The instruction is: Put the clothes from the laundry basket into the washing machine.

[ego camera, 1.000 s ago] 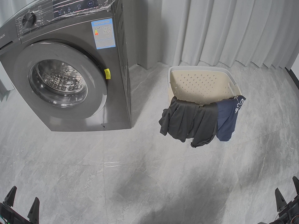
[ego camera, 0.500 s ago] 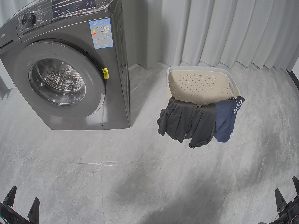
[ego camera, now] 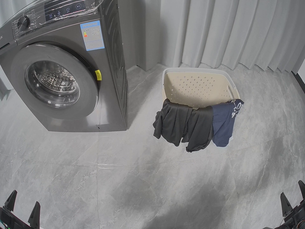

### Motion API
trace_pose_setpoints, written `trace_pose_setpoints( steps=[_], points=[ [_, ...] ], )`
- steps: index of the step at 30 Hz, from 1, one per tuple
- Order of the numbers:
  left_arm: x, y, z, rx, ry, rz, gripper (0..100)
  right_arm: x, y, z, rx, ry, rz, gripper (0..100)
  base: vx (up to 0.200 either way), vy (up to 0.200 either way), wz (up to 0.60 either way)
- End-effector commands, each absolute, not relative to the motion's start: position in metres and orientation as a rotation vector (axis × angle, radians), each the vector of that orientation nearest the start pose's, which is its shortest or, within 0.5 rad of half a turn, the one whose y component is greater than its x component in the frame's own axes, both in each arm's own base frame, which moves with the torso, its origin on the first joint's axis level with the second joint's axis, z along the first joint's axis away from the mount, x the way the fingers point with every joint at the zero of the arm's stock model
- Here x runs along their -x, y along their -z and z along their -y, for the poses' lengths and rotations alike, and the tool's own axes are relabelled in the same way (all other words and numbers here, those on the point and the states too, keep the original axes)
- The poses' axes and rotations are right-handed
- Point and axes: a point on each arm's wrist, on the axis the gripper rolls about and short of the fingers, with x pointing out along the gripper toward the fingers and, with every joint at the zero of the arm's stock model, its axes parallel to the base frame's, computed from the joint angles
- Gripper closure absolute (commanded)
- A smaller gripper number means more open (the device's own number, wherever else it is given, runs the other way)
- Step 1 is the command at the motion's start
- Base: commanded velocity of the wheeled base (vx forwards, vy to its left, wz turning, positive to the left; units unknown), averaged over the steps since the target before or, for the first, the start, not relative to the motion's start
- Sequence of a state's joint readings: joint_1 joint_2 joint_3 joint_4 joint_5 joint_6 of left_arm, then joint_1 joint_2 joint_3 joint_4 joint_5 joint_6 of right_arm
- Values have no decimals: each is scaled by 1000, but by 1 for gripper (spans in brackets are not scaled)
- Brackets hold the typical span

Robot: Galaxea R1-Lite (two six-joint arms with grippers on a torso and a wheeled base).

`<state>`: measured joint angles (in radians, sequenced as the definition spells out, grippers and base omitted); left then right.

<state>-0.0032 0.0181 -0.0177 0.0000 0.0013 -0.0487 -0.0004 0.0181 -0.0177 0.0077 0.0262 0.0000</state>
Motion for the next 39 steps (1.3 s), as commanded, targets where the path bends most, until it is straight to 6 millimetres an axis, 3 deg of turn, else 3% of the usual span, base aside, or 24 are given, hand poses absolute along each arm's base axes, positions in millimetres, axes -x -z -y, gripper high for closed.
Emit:
trace_pose_setpoints(
  steps=[1, 4, 16, 25, 34, 39],
  points=[
    [23, -76, 0, 49, 0, -2, 0, 22, -75, -1, 0, -26, -18, 0, 0, 0, 600],
    [23, -76, 0, 49, 1, -2, 0, 22, -75, -1, 0, -28, -18, 0, 0, 0, 600],
    [23, -76, 0, 49, 0, -2, 0, 22, -75, -1, 0, -28, -17, 0, 0, -200, 0],
    [23, -76, 0, 49, -3, -1, 0, 22, -75, -1, 1, -29, -17, 0, 0, 0, 0],
    [23, -76, 0, 49, -2, -1, 0, 22, -75, -1, -2, -28, -18, 0, 0, 0, -400],
    [23, -76, 0, 49, -2, -1, 0, 22, -75, -1, 0, -28, -18, 0, 200, 0, 0]
  ],
)
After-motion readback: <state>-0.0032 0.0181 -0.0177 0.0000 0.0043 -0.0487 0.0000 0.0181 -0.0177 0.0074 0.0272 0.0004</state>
